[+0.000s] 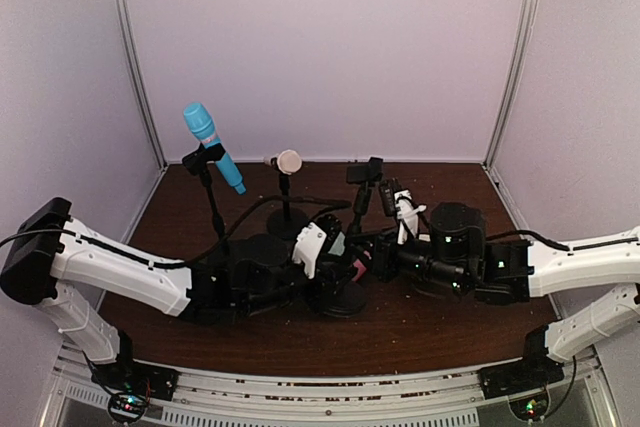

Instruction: Attach the microphones to the stand

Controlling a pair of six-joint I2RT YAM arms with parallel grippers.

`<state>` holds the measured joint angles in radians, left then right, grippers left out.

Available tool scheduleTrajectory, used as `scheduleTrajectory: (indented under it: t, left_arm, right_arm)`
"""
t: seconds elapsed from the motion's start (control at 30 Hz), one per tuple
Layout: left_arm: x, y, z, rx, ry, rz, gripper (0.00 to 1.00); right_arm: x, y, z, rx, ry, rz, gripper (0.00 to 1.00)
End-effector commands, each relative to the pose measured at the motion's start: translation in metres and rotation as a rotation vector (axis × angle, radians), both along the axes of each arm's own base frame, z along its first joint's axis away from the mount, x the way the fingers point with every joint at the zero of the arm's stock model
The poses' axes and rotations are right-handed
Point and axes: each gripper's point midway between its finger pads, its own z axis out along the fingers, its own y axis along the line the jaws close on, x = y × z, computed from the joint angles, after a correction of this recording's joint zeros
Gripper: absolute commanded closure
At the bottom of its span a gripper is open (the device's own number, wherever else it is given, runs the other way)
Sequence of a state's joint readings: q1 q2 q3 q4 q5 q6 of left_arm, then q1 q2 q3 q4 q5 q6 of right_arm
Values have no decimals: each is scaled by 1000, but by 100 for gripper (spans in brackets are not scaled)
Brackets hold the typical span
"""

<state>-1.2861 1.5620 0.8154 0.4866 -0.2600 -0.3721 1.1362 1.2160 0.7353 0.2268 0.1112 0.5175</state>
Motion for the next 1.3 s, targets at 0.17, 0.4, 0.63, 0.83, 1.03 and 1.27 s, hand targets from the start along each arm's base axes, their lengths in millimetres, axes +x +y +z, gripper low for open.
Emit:
scheduleTrajectory:
  t: [0.17, 0.4, 0.63, 0.83, 1.03, 1.27]
  left_arm:
    - [-5, -20, 12, -45, -2, -48, 68]
    - [-2, -21, 10, -40, -20, -37, 71]
    - [6, -19, 6, -36, -14, -22, 65]
    - [-1, -20, 6, -67, -11, -80, 85]
    - [-45, -24, 41, -219, -96, -361, 100]
    - [-77, -23, 64, -276, -92, -569, 100]
  right_arm:
    - [0, -3, 36, 110, -76, 5, 100]
    - [-3, -3, 32, 110, -71, 22, 100]
    - [-9, -5, 34, 103, -90, 57, 100]
    - [-15, -10, 35, 87, -120, 80, 100]
    - [-66, 9, 41, 20, -282, 432, 100]
    - [-77, -14, 34, -76, -393, 473, 56]
